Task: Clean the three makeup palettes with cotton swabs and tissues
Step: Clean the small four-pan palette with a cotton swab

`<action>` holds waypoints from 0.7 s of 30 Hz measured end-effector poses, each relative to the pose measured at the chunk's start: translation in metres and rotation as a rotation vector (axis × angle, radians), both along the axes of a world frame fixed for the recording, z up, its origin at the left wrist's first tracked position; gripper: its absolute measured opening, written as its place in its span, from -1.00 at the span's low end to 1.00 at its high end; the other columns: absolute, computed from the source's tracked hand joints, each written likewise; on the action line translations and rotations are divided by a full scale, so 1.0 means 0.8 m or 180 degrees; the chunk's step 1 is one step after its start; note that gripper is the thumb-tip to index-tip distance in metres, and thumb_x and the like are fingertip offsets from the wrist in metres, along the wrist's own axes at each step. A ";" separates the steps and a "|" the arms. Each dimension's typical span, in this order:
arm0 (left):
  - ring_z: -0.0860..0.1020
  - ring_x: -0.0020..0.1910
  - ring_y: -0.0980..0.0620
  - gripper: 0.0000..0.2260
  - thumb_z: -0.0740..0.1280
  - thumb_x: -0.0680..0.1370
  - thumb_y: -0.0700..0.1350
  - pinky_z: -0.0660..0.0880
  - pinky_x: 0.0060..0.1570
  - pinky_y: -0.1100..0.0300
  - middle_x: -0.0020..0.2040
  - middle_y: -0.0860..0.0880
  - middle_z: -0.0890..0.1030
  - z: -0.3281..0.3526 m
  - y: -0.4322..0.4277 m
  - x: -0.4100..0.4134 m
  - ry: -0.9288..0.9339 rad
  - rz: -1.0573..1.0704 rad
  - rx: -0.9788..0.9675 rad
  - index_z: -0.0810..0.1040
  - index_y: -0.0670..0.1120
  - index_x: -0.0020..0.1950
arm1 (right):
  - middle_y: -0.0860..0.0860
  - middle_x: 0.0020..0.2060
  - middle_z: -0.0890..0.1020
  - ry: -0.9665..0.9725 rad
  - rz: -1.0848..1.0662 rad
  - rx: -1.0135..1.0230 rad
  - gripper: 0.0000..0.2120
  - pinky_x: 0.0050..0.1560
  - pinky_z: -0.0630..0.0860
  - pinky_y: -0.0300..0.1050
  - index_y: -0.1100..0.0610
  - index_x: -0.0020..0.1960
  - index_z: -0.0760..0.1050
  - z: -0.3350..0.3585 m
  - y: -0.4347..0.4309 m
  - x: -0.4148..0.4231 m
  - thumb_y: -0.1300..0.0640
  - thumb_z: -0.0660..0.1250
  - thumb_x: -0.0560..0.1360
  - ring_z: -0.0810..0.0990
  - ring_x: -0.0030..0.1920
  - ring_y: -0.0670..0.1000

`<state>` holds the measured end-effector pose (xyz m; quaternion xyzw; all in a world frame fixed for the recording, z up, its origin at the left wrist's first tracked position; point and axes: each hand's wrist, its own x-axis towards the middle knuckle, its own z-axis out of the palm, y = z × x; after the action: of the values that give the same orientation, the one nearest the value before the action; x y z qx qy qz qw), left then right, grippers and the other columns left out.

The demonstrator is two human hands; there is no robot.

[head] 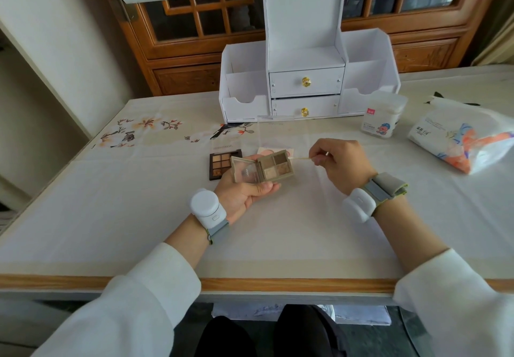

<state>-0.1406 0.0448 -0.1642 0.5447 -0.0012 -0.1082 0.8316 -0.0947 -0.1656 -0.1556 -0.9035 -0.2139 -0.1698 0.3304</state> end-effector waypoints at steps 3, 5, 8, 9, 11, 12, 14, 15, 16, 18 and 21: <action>0.61 0.03 -0.04 -0.51 0.20 0.43 -0.59 0.61 -0.06 0.16 0.07 -0.17 0.59 -0.002 0.000 0.000 -0.0061 -0.0018 0.0077 0.40 -0.21 0.29 | 0.05 -0.36 0.60 -0.0085 -0.0016 0.0005 -0.84 -0.30 0.31 -0.54 0.24 -0.20 0.58 -0.001 0.000 0.000 0.44 0.30 0.38 0.42 -0.39 -0.06; 0.60 0.05 -0.06 -0.50 0.21 0.43 -0.58 0.61 -0.06 0.16 0.08 -0.17 0.59 -0.003 0.000 0.000 -0.0090 0.0000 0.0104 0.40 -0.22 0.29 | 0.01 -0.38 0.56 0.0016 0.0048 -0.0005 -0.85 -0.31 0.31 -0.53 0.26 -0.19 0.59 0.002 -0.002 -0.002 0.44 0.30 0.39 0.41 -0.42 -0.16; 0.59 0.06 -0.07 -0.53 0.21 0.43 -0.58 0.61 -0.08 0.18 0.10 -0.19 0.58 -0.002 0.000 -0.001 -0.0111 0.0037 0.0116 0.43 -0.18 0.24 | -0.03 -0.39 0.54 0.0143 0.0105 -0.0065 -0.84 -0.33 0.33 -0.40 0.25 -0.18 0.60 0.005 -0.003 -0.004 0.44 0.30 0.39 0.40 -0.42 -0.26; 0.59 0.07 -0.08 -0.54 0.21 0.43 -0.58 0.61 -0.08 0.19 0.10 -0.19 0.57 -0.001 0.000 -0.001 -0.0110 0.0058 0.0097 0.44 -0.18 0.22 | -0.04 -0.39 0.54 0.0145 0.0106 -0.0083 -0.84 -0.33 0.34 -0.35 0.24 -0.18 0.60 0.005 -0.003 -0.004 0.43 0.30 0.39 0.40 -0.43 -0.26; 0.58 0.06 -0.08 -0.55 0.20 0.43 -0.58 0.61 -0.09 0.19 0.10 -0.19 0.57 -0.001 -0.001 -0.001 -0.0115 0.0067 0.0081 0.45 -0.16 0.19 | -0.02 -0.38 0.56 0.0115 0.0076 -0.0100 -0.85 -0.32 0.32 -0.39 0.23 -0.18 0.60 0.003 -0.003 -0.004 0.42 0.30 0.39 0.41 -0.43 -0.21; 0.58 0.06 -0.09 -0.55 0.20 0.43 -0.58 0.61 -0.10 0.20 0.09 -0.19 0.57 0.000 -0.002 -0.002 -0.0119 0.0052 0.0094 0.46 -0.15 0.17 | 0.01 -0.37 0.58 0.0071 0.0039 -0.0103 -0.85 -0.32 0.30 -0.42 0.24 -0.17 0.59 0.003 -0.002 -0.003 0.42 0.30 0.40 0.42 -0.42 -0.14; 0.58 0.07 -0.09 -0.55 0.19 0.43 -0.59 0.61 -0.12 0.20 0.10 -0.19 0.57 0.000 -0.002 -0.002 -0.0120 0.0021 0.0108 0.47 -0.13 0.15 | 0.07 -0.34 0.61 -0.0006 -0.0037 -0.0091 -0.85 -0.32 0.27 -0.46 0.24 -0.17 0.58 0.002 -0.001 -0.002 0.42 0.28 0.40 0.44 -0.36 -0.03; 0.58 0.06 -0.09 -0.55 0.19 0.43 -0.59 0.61 -0.12 0.20 0.10 -0.20 0.57 0.000 -0.003 -0.002 -0.0124 0.0022 0.0099 0.47 -0.14 0.15 | 0.08 -0.34 0.62 -0.0013 -0.0050 -0.0091 -0.85 -0.32 0.25 -0.49 0.24 -0.17 0.58 0.001 -0.001 -0.002 0.42 0.28 0.40 0.45 -0.34 -0.02; 0.58 0.06 -0.09 -0.55 0.19 0.43 -0.59 0.61 -0.11 0.20 0.09 -0.20 0.57 0.001 -0.003 -0.003 -0.0131 0.0038 0.0090 0.47 -0.15 0.15 | 0.08 -0.34 0.62 0.0006 -0.0037 -0.0105 -0.85 -0.33 0.26 -0.51 0.24 -0.17 0.58 0.001 0.000 -0.002 0.42 0.27 0.41 0.45 -0.33 -0.02; 0.59 0.04 -0.07 -0.57 0.19 0.44 -0.59 0.61 -0.09 0.19 0.05 -0.18 0.59 0.001 -0.003 -0.002 -0.0148 0.0095 0.0060 0.47 -0.16 0.14 | 0.04 -0.34 0.60 0.0121 0.0028 -0.0164 -0.85 -0.33 0.30 -0.53 0.23 -0.15 0.58 0.002 -0.001 -0.004 0.40 0.27 0.42 0.45 -0.34 -0.04; 0.59 0.03 -0.06 -0.58 0.19 0.44 -0.58 0.61 -0.10 0.20 0.03 -0.16 0.61 0.001 -0.003 -0.003 -0.0123 0.0134 0.0014 0.47 -0.16 0.14 | 0.00 -0.36 0.58 0.0385 0.0043 -0.0012 -0.86 -0.34 0.30 -0.55 0.20 -0.13 0.56 0.005 -0.001 -0.005 0.37 0.26 0.45 0.43 -0.39 -0.18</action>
<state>-0.1428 0.0425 -0.1638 0.5484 -0.0056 -0.0802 0.8323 -0.0989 -0.1662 -0.1520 -0.9112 -0.2000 -0.1122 0.3422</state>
